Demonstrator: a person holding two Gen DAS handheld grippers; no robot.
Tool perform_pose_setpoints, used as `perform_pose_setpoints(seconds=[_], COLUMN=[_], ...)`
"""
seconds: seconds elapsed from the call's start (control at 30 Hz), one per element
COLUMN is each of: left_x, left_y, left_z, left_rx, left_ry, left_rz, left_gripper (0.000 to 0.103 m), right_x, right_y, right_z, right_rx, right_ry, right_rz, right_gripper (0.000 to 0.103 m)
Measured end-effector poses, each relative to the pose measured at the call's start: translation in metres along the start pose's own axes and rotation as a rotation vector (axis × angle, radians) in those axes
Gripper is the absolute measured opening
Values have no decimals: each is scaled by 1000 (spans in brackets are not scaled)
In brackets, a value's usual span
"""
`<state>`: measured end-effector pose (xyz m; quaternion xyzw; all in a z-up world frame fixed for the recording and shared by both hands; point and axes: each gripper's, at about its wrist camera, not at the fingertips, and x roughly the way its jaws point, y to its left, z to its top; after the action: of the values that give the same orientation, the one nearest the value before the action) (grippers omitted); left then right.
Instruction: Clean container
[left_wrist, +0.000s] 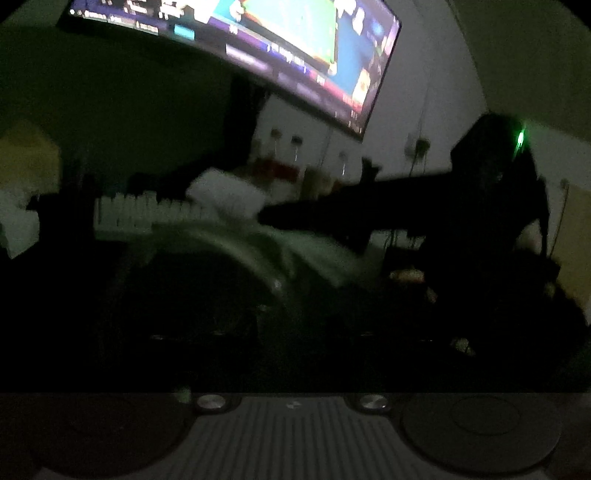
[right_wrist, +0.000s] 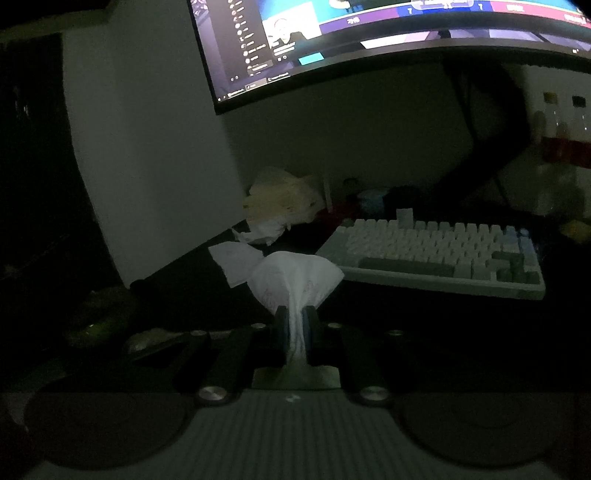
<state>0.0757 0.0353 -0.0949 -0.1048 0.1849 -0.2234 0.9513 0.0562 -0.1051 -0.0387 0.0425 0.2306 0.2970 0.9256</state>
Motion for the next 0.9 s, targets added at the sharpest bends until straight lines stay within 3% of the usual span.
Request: perform_pose_setpoints(seconds=[0.17, 0.3, 0.37, 0.6, 0.67, 0.83, 0.9], left_x=[7, 9, 9, 13, 14, 14, 13], left_y=[3, 3, 4, 5, 4, 4, 4], left_z=[-6, -7, -7, -6, -5, -5, -5], left_rx=[-7, -13, -26, -47, -49, -47, -51], left_ry=[22, 15, 9, 2, 4, 6, 6], left_rz=[36, 56, 61, 55, 56, 55, 52], left_gripper=[35, 34, 34, 33, 33, 33, 33], right_x=[2, 2, 2, 10, 11, 3, 1], right_y=[9, 29, 36, -9, -9, 30, 31], right_z=[1, -1, -4, 4, 3, -5, -5], right_rx=[-21, -76, -136, 9, 21, -105, -108], right_ry=[4, 9, -3, 9, 7, -12, -11], right_rz=[21, 141, 141, -45, -60, 125, 156], right_gripper=[12, 12, 11, 12, 11, 12, 12])
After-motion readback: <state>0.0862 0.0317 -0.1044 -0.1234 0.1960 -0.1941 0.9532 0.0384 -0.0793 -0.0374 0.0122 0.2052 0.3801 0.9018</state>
